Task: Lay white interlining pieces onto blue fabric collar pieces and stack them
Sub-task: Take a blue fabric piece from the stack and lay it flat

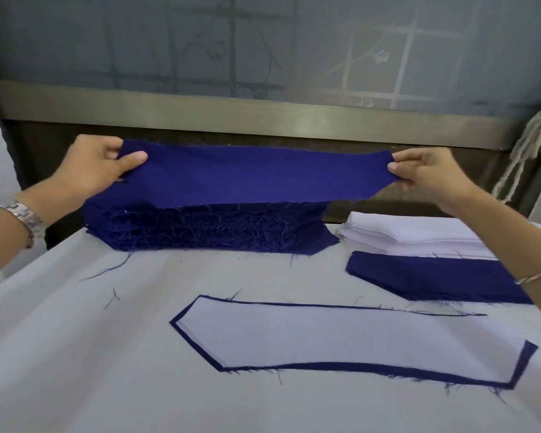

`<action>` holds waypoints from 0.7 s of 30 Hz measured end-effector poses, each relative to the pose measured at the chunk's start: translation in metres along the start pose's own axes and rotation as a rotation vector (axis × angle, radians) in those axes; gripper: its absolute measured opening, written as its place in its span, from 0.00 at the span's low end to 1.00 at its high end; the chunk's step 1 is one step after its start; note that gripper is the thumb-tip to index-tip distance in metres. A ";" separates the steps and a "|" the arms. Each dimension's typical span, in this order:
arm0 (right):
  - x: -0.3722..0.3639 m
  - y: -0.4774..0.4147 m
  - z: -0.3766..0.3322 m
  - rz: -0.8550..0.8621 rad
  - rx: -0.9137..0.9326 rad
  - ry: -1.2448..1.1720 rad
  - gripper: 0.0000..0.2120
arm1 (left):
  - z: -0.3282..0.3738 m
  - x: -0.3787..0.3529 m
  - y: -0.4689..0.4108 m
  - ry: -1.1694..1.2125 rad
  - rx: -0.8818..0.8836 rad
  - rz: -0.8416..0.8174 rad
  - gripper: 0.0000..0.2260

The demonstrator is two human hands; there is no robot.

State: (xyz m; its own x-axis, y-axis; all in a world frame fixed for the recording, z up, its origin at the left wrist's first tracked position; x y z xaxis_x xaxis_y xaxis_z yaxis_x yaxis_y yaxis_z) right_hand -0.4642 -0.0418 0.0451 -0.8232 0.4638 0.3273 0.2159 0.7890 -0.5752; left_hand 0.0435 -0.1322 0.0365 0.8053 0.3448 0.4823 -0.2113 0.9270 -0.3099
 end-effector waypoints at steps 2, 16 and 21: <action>0.023 0.009 0.004 -0.086 -0.026 0.023 0.02 | 0.006 -0.013 0.015 0.054 0.090 -0.056 0.29; 0.183 0.089 0.146 -0.428 -0.498 0.098 0.25 | -0.001 -0.072 0.117 -0.140 0.210 -0.692 0.07; 0.184 0.106 0.201 -0.561 -0.533 0.103 0.17 | -0.018 -0.079 0.132 -0.247 0.126 -0.756 0.14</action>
State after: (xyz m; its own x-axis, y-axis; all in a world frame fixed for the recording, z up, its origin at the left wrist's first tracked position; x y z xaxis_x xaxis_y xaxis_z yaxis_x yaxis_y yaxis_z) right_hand -0.6982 0.0467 -0.1061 -0.8367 -0.0478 0.5455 0.0260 0.9916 0.1268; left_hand -0.0377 -0.0400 -0.0572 0.6129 -0.3738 0.6962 0.2692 0.9271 0.2608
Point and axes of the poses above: each hand's wrist, its own y-axis away from the middle knuckle, its own x-axis out of the back of the hand, z = x × y, the point moved 4 cm from there along -y, towards the middle knuckle, and after that the axes turned 11 degrees about x, right-handed, at the moved point
